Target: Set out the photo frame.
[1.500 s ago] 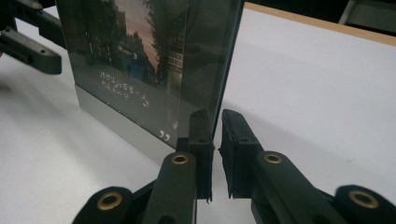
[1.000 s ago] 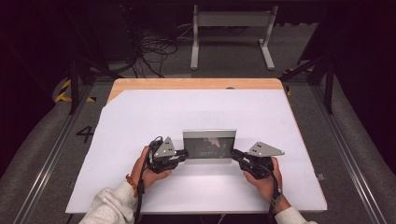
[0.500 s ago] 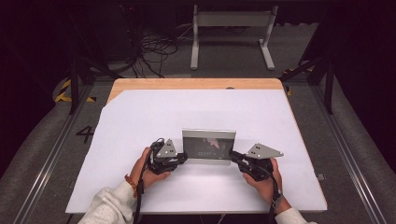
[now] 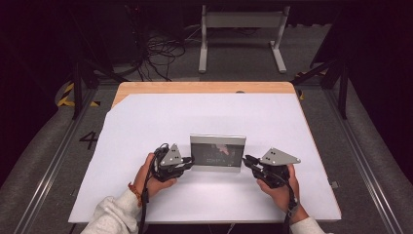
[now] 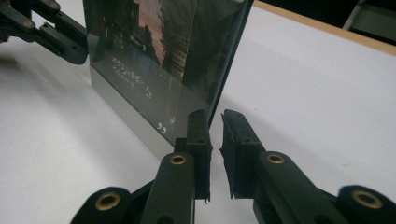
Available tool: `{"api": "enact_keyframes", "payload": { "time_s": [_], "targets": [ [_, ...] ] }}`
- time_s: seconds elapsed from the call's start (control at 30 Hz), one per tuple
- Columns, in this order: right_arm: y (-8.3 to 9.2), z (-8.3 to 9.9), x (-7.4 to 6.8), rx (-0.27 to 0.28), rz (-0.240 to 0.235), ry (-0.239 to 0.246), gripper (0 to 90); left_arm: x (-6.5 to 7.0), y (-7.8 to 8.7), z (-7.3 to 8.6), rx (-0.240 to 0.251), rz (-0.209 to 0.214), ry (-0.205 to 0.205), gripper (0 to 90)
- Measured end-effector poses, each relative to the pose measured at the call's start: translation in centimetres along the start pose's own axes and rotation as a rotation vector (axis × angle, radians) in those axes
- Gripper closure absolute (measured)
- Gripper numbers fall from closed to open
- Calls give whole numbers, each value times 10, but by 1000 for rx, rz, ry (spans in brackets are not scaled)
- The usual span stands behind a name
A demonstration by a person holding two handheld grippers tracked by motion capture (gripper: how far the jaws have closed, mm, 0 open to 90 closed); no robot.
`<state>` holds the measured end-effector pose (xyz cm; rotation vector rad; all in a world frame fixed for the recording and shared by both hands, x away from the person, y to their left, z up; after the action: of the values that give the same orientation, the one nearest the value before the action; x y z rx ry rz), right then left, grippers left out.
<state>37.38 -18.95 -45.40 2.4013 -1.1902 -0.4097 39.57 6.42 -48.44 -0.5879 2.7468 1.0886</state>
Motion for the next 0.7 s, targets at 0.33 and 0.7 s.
{"api": "enact_keyframes", "payload": {
  "time_s": [0.33,0.7],
  "targets": [
    [5,-2,1,-15,8,37,780,2,8,0,17,-12,5,753],
    [3,0,-1,-46,4,92,736,2,20,10,14,-25,20,716]
  ]
}}
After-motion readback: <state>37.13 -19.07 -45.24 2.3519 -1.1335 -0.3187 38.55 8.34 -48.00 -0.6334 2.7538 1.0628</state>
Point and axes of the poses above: each handheld gripper's, and its own axes: y roughly backward along the jaws, z roughly out of its underside, x roughly to its right, the point moved 7 cm from there along -y, roughly forward along the jaws, and after that the axes turned 11 degrees about -y, right-handed, at the moved point
